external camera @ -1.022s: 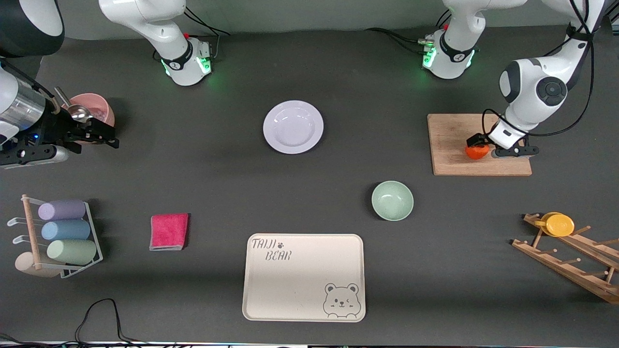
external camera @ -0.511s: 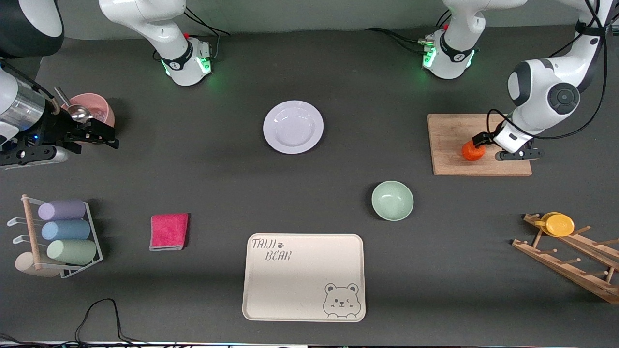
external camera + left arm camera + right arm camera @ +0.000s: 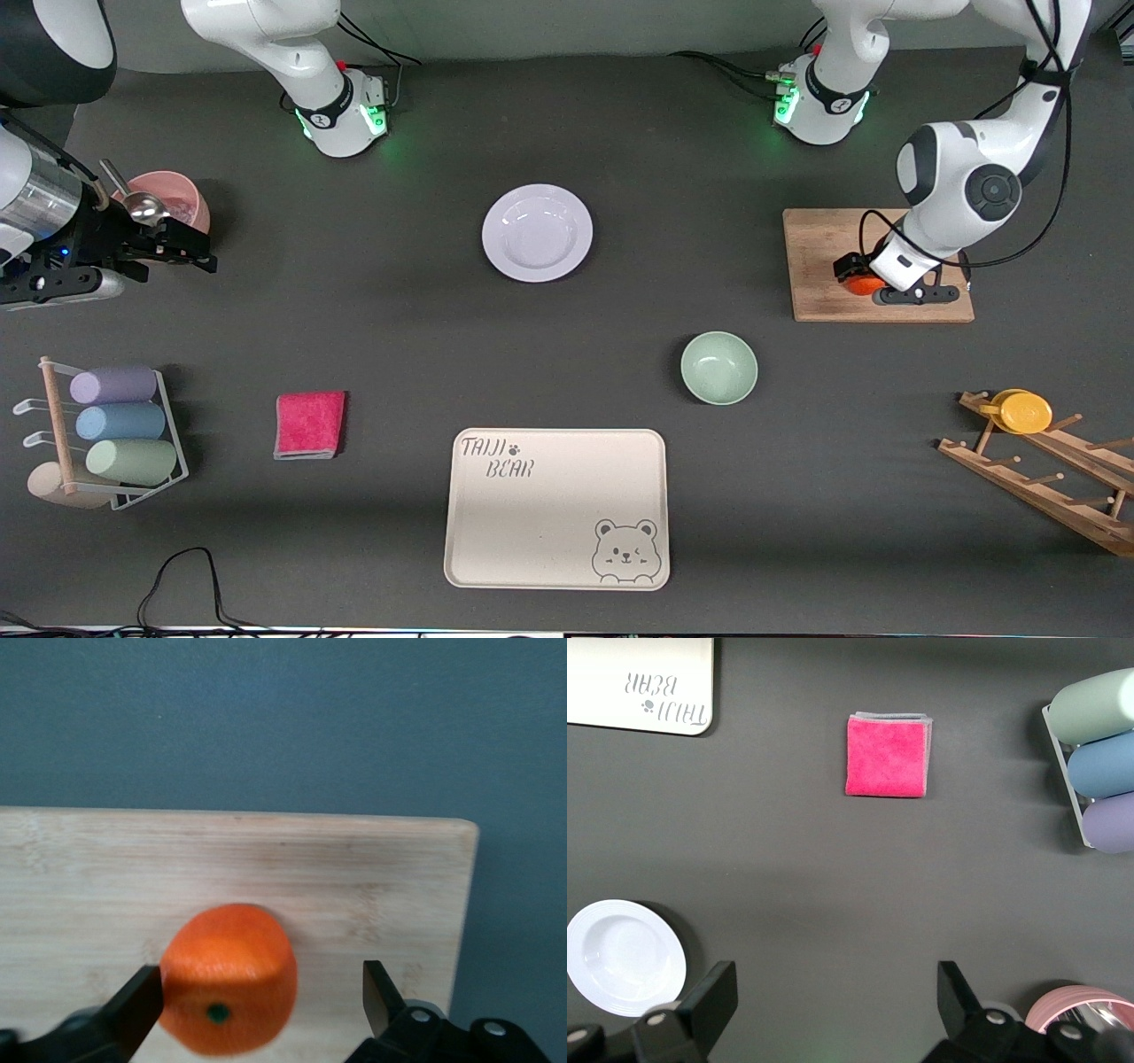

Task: Place orange and plate with both arms
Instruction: 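Lift the orange off the cutting board with the left gripper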

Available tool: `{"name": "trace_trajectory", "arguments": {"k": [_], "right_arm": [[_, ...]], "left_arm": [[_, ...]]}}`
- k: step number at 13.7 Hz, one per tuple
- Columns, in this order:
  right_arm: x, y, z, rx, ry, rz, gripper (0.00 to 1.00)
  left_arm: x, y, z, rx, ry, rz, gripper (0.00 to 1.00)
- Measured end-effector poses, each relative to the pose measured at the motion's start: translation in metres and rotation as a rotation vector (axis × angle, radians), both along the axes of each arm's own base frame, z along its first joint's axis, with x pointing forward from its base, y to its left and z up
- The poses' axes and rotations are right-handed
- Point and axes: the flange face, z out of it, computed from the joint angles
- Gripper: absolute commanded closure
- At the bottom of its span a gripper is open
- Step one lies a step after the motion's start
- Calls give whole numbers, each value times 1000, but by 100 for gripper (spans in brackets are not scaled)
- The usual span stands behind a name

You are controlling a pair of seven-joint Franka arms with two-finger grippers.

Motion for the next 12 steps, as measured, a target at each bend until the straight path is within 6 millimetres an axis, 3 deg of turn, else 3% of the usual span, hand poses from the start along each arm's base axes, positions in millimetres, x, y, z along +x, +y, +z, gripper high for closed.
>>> {"name": "trace_trajectory", "arguments": {"k": [2, 6, 12], "right_arm": [[0, 0, 0, 0, 0, 0, 0], [1, -2, -1, 0, 1, -1, 0], [3, -14, -4, 23, 3, 3, 0]], "left_arm": [[-2, 3, -10, 1, 14, -26, 0], [-2, 5, -11, 0, 16, -35, 0], [3, 4, 18, -17, 49, -37, 0]]}}
